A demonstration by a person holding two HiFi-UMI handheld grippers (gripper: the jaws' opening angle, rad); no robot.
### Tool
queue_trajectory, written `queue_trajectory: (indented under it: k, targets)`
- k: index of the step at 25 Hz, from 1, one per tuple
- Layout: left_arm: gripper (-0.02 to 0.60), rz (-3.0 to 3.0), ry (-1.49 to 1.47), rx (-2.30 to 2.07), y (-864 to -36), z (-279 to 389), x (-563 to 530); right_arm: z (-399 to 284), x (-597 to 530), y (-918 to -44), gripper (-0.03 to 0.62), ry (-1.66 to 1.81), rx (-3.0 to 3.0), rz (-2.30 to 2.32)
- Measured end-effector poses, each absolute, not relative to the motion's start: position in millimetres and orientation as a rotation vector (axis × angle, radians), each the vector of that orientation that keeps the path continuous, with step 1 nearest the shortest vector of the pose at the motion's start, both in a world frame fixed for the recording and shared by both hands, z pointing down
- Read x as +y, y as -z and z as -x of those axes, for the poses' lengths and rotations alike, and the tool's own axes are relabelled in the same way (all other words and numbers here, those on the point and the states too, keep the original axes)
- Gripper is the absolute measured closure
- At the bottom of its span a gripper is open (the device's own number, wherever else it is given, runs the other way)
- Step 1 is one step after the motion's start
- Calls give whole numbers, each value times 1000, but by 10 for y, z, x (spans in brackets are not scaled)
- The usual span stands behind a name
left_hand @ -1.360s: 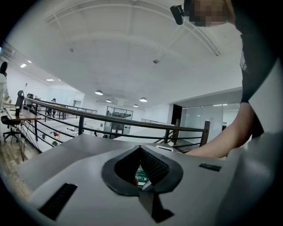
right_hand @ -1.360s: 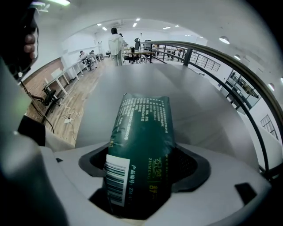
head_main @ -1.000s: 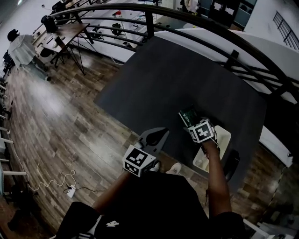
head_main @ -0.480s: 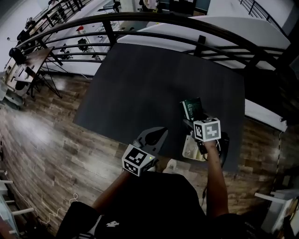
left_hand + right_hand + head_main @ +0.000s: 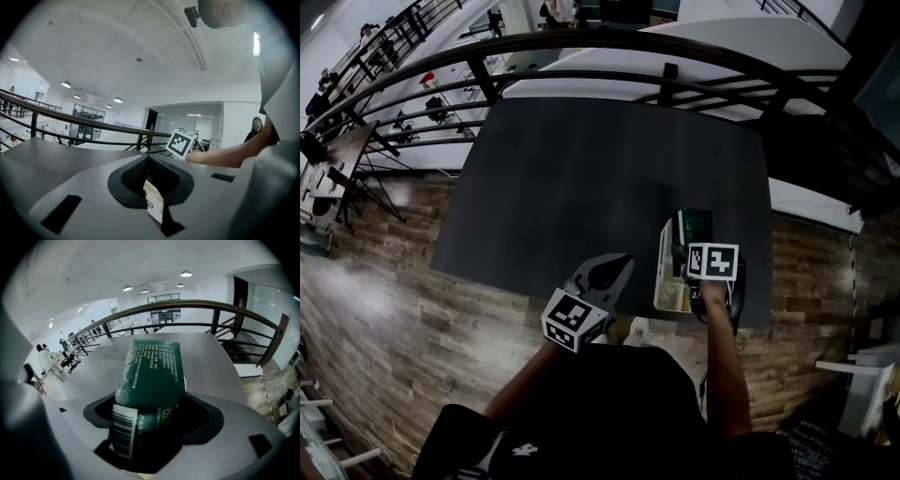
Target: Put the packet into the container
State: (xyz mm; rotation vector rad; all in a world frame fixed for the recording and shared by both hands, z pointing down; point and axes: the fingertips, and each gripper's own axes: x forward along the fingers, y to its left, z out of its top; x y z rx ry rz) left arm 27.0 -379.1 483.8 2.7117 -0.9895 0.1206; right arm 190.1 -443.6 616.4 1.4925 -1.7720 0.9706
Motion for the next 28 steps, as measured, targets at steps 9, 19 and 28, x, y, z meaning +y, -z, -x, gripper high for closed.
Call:
queue_trajectory:
  k: [9,19,28]
  targets:
    - [575,-2714,-121,-969,-4863,-320,-3790,-1965,-4352,-6398,197,-978,-1647,-1577]
    - [575,-2697,-120,-1005,-4852,-221,-3767,-1972,-4416,-6451,197,-983,-1607,-1590]
    - [577,-2691,-119,-1023,-4844,-218,-3731,-2006,-4456,-6471,197,-979,-1618,-1623]
